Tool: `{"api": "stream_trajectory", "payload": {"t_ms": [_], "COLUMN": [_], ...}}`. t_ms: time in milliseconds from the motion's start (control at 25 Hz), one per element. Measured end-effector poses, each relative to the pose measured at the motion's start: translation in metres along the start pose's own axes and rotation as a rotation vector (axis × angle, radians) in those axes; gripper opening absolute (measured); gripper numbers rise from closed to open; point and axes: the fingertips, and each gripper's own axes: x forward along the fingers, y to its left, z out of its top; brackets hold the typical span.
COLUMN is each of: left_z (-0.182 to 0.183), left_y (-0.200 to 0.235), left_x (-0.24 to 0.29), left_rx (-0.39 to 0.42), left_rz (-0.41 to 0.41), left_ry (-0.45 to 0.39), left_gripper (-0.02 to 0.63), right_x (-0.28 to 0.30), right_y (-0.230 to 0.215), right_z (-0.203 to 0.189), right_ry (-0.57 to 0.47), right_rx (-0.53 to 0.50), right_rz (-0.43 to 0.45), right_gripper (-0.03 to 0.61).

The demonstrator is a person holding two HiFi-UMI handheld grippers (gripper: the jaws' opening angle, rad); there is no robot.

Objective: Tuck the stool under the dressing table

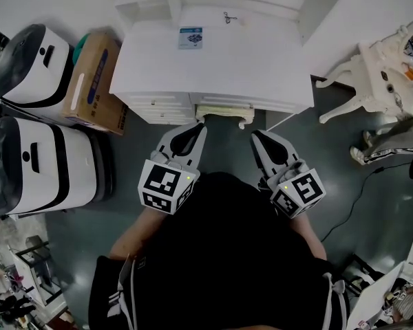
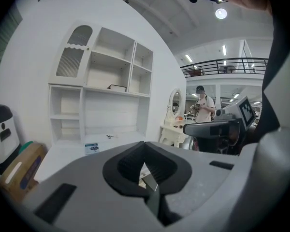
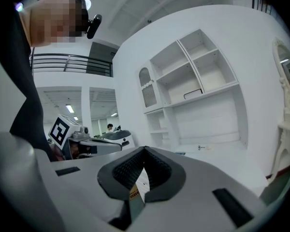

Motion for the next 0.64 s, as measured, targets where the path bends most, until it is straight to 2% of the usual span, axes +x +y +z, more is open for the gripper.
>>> {"api": "stream_trajectory", "payload": {"t_ms": [280, 640], "left_z": [-0.0008, 0.0001], "left_y": [-0.0045, -0.0088], "left_x": [-0.0013, 0.003], "left_rx": [-0.013, -0.027], "left_rz": [0.004, 0.005], "left_ry": [-0.01, -0.006], "left_gripper": [0.006, 0.006], "right_x": [-0.0069, -0.0061], "right_y": [-0.0029, -0.0045], "right_z": [-0.004, -0.0028], "right_ry": [-0.005, 0.008], "right_rx": [0.046, 0.041], "right_rz": [0.004, 0.022], "right_gripper": [0.018, 0.018]}}
